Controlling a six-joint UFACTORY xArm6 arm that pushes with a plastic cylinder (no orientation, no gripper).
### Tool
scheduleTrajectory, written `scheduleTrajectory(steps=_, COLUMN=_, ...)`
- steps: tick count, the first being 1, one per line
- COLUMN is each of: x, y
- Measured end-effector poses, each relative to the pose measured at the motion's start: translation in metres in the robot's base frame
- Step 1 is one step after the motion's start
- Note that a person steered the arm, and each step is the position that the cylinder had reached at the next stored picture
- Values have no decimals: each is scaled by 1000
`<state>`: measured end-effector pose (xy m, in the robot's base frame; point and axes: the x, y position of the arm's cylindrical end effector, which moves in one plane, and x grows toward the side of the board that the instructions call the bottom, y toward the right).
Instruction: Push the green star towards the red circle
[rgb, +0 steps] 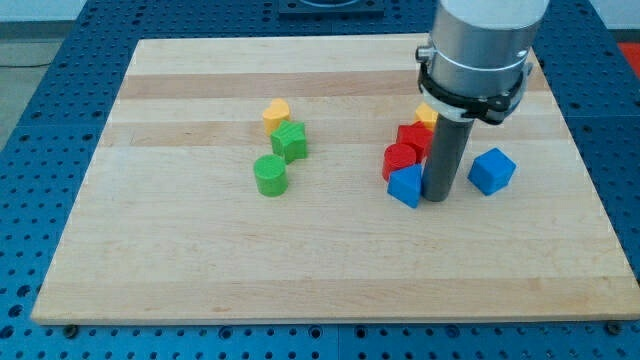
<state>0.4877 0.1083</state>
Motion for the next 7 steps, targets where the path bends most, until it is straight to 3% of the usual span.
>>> scheduleTrajectory(steps=4, x=16, y=-2)
scheduleTrajectory(steps=5, x=27, y=37)
scheduleTrajectory(steps=7, x=11, y=146)
